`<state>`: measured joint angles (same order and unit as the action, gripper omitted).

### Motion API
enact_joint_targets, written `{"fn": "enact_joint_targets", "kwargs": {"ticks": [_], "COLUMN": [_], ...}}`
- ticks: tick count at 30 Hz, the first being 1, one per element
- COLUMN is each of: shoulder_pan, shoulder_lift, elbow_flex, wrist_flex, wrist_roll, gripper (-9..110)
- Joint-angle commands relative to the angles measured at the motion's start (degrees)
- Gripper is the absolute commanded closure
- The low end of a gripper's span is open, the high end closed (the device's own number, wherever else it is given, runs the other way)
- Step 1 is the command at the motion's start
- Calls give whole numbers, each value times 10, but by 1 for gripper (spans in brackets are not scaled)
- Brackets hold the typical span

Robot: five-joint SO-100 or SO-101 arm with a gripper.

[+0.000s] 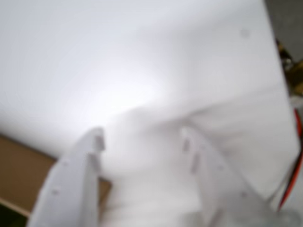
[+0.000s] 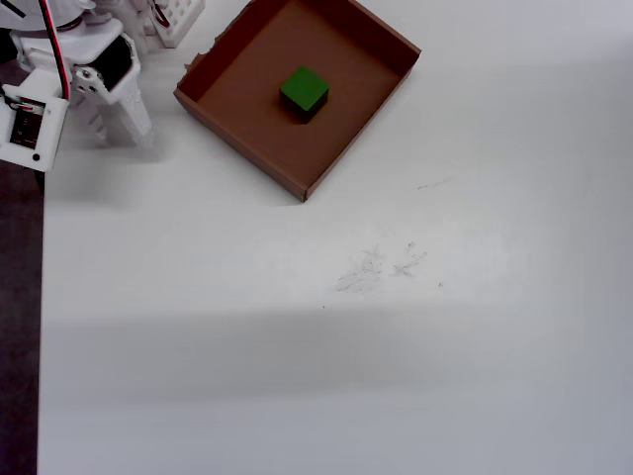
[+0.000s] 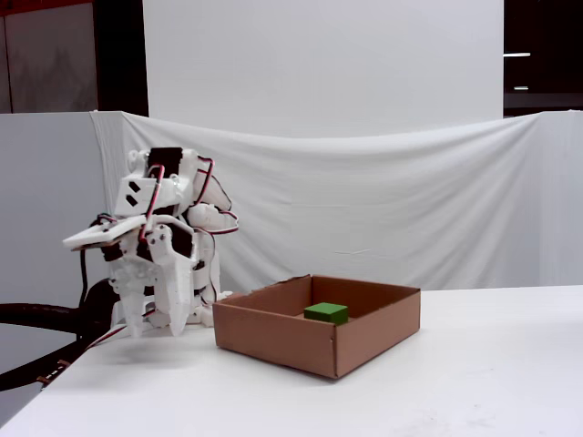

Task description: Grasp a green cube and put it in a box.

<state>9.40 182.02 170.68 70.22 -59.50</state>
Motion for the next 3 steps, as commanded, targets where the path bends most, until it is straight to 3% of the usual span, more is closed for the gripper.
{"fn": "enact_joint_targets", "kwargs": {"ticks": [1, 3], "shoulder_pan": [-3, -3], "shoulder_lift": [4, 4], "elbow_flex": [-4, -4], "wrist_flex": [5, 5], "wrist_roll": [2, 2], "gripper": [79, 79]}}
